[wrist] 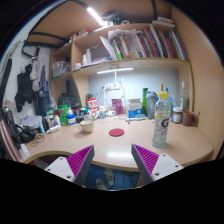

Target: Pour water

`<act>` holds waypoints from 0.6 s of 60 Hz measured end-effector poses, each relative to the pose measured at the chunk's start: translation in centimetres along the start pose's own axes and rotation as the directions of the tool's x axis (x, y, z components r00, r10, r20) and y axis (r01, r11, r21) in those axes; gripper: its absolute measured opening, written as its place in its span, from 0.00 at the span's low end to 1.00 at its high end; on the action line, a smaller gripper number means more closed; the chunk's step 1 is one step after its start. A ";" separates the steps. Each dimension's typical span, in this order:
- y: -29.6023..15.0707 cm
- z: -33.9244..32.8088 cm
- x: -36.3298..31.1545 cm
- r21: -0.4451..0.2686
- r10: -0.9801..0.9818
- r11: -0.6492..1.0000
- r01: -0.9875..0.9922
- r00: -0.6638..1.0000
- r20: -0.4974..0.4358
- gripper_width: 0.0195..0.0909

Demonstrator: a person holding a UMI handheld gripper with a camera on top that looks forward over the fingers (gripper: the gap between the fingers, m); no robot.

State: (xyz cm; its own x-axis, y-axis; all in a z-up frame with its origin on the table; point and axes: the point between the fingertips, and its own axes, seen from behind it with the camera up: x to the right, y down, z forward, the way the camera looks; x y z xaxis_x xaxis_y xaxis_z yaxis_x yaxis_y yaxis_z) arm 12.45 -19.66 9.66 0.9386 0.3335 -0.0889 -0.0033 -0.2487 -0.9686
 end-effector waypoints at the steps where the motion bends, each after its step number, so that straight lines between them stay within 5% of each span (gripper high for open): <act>1: 0.0 0.0 0.0 0.001 -0.001 1.000 0.001 1.000 0.001 0.90; 22: -0.3 0.7 0.3 0.007 -0.025 1.000 0.025 1.000 -0.017 0.89; 36: -0.4 2.7 6.9 0.010 -0.064 0.998 0.066 0.989 -0.130 0.88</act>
State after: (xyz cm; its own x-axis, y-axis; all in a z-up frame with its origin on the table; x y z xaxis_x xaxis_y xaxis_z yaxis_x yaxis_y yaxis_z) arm 18.05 -14.84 8.77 0.9737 0.2278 0.0041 0.0549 -0.2169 -0.9746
